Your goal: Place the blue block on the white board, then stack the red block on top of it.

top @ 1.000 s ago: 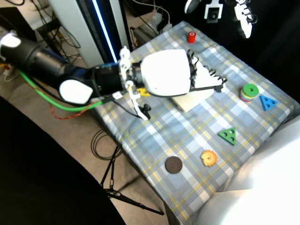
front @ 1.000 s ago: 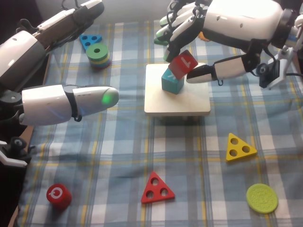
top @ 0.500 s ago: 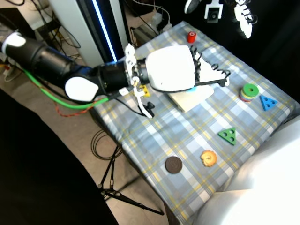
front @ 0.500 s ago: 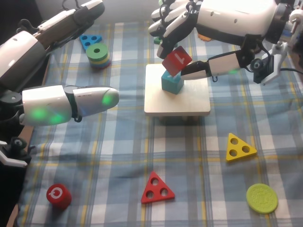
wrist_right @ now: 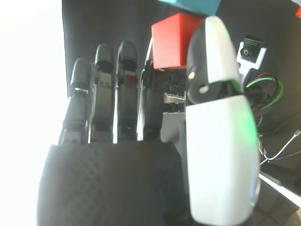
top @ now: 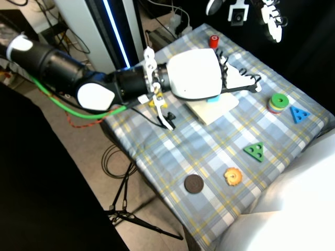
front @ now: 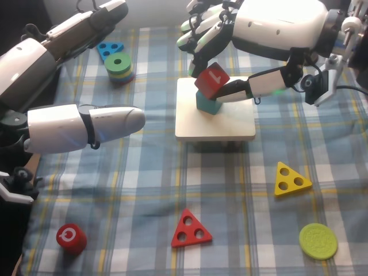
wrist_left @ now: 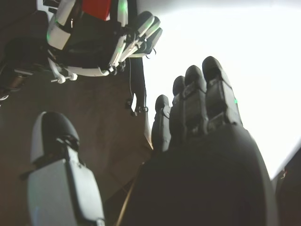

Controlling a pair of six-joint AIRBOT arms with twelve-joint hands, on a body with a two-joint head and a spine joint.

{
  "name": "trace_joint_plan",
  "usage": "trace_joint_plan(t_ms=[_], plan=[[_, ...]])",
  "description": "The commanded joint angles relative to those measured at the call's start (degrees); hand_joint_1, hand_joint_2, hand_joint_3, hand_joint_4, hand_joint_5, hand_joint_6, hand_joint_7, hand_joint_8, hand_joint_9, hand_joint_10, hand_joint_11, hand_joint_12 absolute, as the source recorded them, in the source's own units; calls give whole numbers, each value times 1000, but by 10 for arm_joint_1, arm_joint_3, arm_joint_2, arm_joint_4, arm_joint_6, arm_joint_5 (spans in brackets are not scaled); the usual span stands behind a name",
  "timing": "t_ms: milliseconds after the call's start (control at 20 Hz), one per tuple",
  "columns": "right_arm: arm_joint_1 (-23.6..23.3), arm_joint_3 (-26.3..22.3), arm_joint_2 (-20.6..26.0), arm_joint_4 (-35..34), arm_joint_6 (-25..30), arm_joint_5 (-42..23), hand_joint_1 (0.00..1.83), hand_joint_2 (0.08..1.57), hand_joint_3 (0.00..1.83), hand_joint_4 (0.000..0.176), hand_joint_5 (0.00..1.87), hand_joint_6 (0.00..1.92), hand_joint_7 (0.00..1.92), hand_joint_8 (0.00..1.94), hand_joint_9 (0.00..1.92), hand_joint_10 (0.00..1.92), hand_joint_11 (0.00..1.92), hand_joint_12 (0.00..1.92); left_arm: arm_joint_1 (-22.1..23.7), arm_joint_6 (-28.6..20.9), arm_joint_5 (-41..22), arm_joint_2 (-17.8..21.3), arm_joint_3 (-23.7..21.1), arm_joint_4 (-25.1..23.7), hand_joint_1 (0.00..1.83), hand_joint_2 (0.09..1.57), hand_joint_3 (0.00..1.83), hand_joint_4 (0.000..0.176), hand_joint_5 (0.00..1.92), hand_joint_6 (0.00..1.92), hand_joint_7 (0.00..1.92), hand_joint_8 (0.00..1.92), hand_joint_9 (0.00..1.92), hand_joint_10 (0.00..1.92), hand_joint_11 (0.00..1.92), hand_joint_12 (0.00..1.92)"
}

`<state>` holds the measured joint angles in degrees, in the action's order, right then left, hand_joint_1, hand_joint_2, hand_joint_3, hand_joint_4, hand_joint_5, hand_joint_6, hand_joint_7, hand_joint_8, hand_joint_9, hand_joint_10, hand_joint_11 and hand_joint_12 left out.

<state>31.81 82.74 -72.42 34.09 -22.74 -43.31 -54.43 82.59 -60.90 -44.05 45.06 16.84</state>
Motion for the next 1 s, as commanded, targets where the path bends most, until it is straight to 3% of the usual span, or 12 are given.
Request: trace_joint_plan(t_ms=[0,50,150,550,650,700,750,800,900,950], plan=[[-10,1,-2,-24,1,-52,1196,1022,0,0,1199,601,707,2,518,2,0,811,7,-7,-68,1,3,-9,739,850,0,149,154,1,173,0,173,2,0,335],[-10,1,-1,-24,1,-51,1195,1025,0,0,1191,614,713,2,498,3,0,652,7,-7,-68,1,3,-9,725,852,1,154,149,0,170,0,173,1,0,343],[-10,1,-1,-24,2,-49,1195,1027,0,0,1187,620,715,1,509,5,0,536,7,-8,-69,1,3,-9,722,858,3,149,149,1,170,1,175,2,0,346],[-10,2,-1,-24,4,-48,1191,1031,0,0,1175,643,698,0,515,0,0,466,7,-10,-70,1,3,-9,734,854,0,148,149,1,176,1,172,2,0,330],[-10,2,-1,-24,4,-47,1166,1049,2,0,1121,737,685,4,530,3,0,557,7,-10,-69,1,3,-9,730,857,1,147,148,1,176,1,178,4,0,324],[-10,2,-1,-24,4,-47,1149,1064,1,0,1085,801,658,0,526,1,0,723,6,-10,-69,1,3,-9,732,855,0,145,151,2,177,2,176,3,0,324],[-10,2,-1,-24,4,-46,1149,1064,1,0,1085,801,658,0,526,1,0,723,6,-10,-69,1,3,-9,732,855,0,145,151,2,177,2,176,3,0,324],[-10,2,-1,-24,4,-46,1120,1076,1,0,1053,856,630,4,522,3,0,886,6,-10,-69,1,2,-9,740,846,0,151,157,2,185,2,180,2,0,338],[-10,2,-1,-24,4,-45,1108,1080,1,0,1043,875,628,2,525,2,0,962,6,-11,-70,1,2,-9,733,849,0,146,155,0,182,0,177,1,0,344],[-10,2,-1,-24,4,-45,1100,1083,1,10,1035,889,615,3,513,3,0,987,6,-11,-70,0,2,-9,731,853,1,147,149,0,169,0,168,0,0,317]])
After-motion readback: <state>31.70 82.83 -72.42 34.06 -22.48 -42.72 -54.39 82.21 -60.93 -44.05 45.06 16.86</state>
